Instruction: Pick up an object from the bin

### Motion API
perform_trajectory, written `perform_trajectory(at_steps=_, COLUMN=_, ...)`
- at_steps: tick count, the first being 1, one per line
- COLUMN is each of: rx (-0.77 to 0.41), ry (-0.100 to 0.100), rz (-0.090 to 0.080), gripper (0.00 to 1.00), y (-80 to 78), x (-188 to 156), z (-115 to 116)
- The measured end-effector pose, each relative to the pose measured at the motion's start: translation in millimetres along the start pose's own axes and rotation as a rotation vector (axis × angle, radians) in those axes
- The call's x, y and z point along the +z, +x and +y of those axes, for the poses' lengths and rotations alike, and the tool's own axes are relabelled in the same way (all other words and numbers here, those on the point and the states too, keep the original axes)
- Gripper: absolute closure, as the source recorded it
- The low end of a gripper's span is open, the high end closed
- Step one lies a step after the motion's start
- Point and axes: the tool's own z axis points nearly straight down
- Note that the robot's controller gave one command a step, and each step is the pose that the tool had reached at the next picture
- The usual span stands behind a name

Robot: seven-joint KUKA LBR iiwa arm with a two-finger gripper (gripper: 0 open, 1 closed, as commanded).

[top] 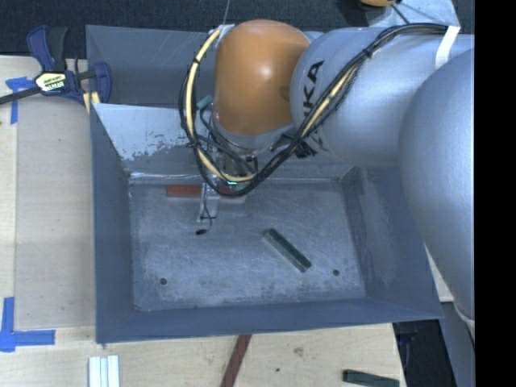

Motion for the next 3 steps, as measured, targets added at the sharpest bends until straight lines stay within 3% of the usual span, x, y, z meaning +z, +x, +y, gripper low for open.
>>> perform_trajectory(at_steps=1, rx=0.003, ry=-0.002, rz=-0.008, gripper=0.00, y=-2.0, x=-5, z=-1)
perform_trajectory(at_steps=2, rx=0.108, ry=-0.002, rz=-0.011, gripper=0.00, y=-17.0, x=76, z=-16)
perform_trajectory(at_steps=3, rx=0.117, ry=-0.001, rz=-0.007, gripper=0.00, y=-20.7, x=67, z=-21)
